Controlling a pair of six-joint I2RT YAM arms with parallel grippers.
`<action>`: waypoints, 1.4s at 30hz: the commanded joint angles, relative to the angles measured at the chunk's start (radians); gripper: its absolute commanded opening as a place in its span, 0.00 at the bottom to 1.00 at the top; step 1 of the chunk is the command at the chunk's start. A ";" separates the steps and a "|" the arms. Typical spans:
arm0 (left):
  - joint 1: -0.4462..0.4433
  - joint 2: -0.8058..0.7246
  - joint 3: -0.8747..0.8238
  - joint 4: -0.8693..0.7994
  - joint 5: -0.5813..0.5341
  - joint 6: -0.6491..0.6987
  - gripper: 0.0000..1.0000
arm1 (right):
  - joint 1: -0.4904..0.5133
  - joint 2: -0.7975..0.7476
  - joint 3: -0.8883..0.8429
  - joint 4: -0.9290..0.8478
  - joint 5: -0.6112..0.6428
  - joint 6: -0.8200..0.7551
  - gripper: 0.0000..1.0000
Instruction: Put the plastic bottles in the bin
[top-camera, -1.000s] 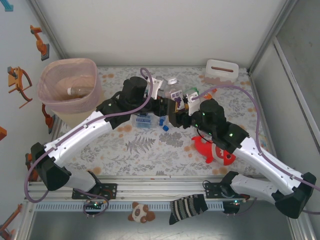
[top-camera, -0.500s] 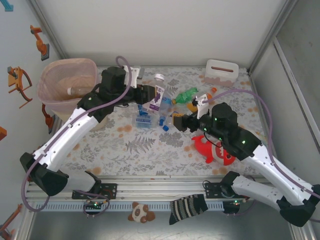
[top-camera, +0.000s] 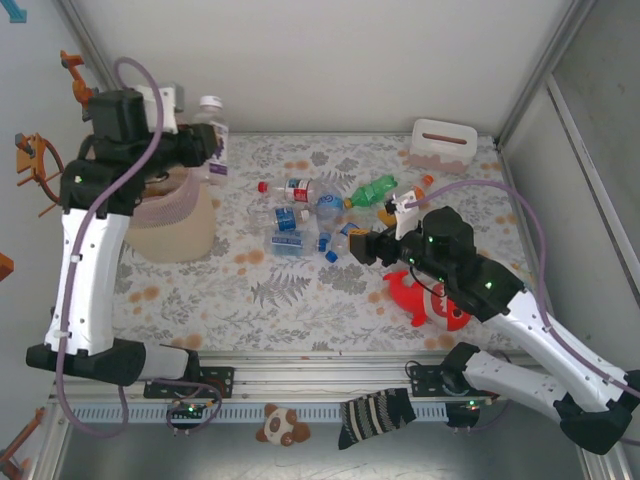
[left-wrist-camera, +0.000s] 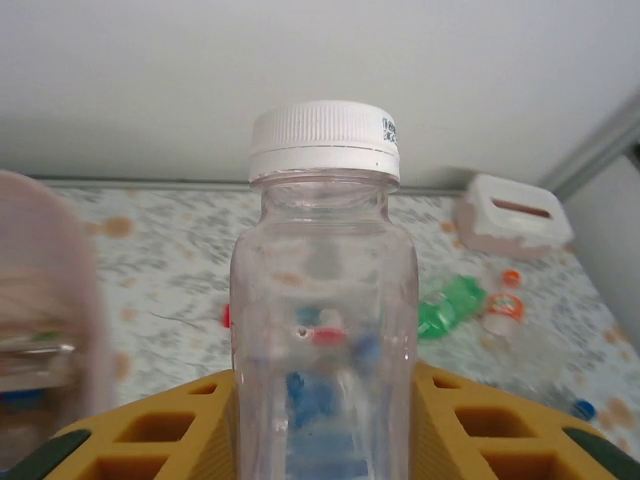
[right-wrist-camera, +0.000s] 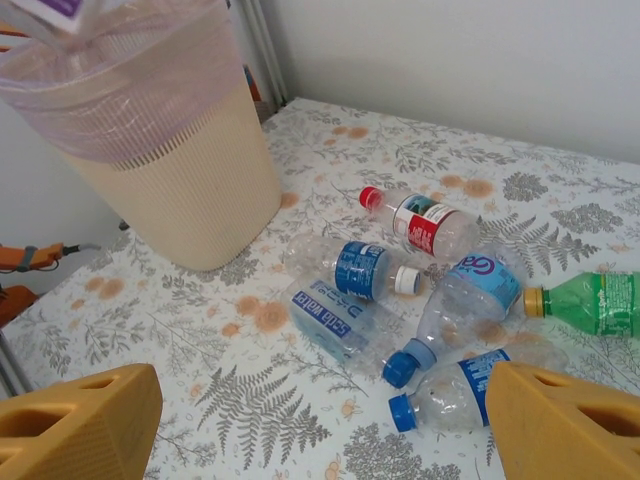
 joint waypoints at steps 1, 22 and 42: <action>0.068 0.074 0.134 -0.176 -0.059 0.107 0.41 | 0.000 0.004 0.030 -0.001 0.019 -0.007 0.83; 0.331 0.322 0.035 -0.159 0.109 0.213 0.36 | 0.001 0.042 0.038 0.017 0.015 -0.005 0.83; 0.350 0.414 -0.388 0.083 0.152 0.132 0.37 | 0.001 0.022 0.022 0.006 0.033 -0.005 0.83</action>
